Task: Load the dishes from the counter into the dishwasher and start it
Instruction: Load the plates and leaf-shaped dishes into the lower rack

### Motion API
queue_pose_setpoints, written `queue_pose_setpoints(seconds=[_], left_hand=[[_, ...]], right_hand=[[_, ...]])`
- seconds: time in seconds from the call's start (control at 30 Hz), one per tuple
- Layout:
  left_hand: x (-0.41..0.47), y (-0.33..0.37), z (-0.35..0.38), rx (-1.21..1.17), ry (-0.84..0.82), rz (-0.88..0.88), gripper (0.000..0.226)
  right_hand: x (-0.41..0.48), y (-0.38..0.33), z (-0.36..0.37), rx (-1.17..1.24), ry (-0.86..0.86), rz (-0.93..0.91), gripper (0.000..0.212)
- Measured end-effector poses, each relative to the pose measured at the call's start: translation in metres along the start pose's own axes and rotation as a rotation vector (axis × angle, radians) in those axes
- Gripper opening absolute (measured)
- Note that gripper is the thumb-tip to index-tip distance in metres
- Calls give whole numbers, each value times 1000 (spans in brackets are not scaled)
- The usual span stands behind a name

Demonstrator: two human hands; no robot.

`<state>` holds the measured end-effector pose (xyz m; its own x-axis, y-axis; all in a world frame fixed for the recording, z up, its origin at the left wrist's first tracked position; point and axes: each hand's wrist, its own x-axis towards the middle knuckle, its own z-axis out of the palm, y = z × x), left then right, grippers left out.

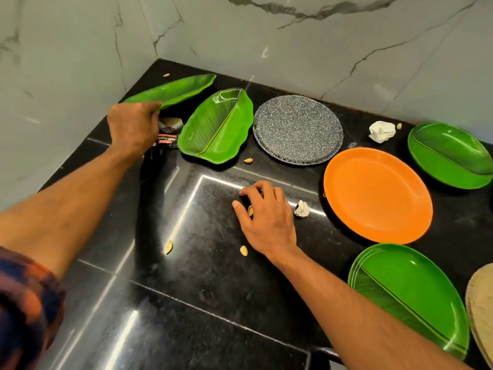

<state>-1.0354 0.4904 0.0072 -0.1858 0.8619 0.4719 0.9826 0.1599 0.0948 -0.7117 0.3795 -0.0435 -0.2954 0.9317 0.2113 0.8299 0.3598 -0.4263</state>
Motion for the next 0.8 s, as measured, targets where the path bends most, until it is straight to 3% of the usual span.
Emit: queue_pose_setpoints(seconds=[0.3, 0.47, 0.63, 0.7, 0.8], left_hand=[[-70, -8, -95, -68, 174, -153, 32], [-152, 36, -143, -472, 295, -311, 22], [-215, 105, -166, -727, 259, -218, 17], [-236, 131, -171, -807, 225, -182, 16], [-268, 182, -179, -908, 145, -136, 15]], right_hand=[[1, 0, -6, 88, -39, 14, 45], [1, 5, -8, 360, 71, 62, 50], [-7, 6, -52, 954, 58, 388, 34], [-21, 13, -83, 1326, -14, 559, 42], [-60, 53, -130, 1732, -252, 698, 61]])
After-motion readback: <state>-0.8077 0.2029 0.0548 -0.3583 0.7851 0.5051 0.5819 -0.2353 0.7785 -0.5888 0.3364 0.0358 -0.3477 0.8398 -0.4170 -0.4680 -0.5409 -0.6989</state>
